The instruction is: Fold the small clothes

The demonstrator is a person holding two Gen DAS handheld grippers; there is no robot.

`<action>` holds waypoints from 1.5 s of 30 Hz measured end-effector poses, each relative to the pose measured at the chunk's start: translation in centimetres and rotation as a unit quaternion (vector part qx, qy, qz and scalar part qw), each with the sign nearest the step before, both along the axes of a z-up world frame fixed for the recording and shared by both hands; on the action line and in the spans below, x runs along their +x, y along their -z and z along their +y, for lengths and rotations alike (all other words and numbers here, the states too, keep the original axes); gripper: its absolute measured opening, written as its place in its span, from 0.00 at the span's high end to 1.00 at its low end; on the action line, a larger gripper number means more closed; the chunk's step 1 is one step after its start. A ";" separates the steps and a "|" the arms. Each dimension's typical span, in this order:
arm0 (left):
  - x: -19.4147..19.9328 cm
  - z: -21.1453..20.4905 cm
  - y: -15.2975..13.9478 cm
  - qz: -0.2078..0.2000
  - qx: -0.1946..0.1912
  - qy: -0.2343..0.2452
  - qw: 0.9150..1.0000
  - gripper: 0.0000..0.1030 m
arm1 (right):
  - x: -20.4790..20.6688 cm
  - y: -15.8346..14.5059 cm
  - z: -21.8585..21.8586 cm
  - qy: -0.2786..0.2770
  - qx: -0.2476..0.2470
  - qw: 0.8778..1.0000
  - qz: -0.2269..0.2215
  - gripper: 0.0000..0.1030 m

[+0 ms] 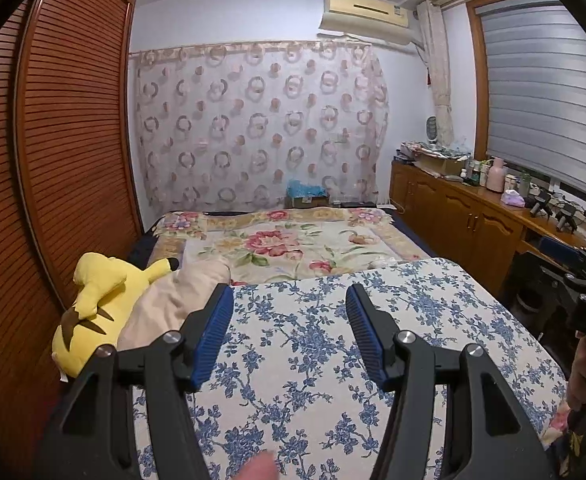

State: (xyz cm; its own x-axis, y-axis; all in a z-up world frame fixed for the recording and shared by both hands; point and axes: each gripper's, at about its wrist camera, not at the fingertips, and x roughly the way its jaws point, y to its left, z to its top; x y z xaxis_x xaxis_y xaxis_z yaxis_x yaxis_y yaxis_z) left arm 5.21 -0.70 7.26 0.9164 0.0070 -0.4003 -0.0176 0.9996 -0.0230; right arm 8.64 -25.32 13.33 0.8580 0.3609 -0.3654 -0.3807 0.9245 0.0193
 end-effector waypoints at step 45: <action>-0.5 -0.3 -0.1 -0.008 0.001 -0.005 1.000 0.43 | -0.1 0.4 -0.3 0.008 0.002 1.000 0.001 0.14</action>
State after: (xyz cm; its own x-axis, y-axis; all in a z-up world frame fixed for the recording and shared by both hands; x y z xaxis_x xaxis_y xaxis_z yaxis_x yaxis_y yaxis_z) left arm 4.72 -1.00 7.34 0.9227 0.0164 -0.3853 -0.0265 0.9994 -0.0208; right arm 8.49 -25.62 12.97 0.8628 0.3479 -0.3667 -0.3653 0.9306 0.0234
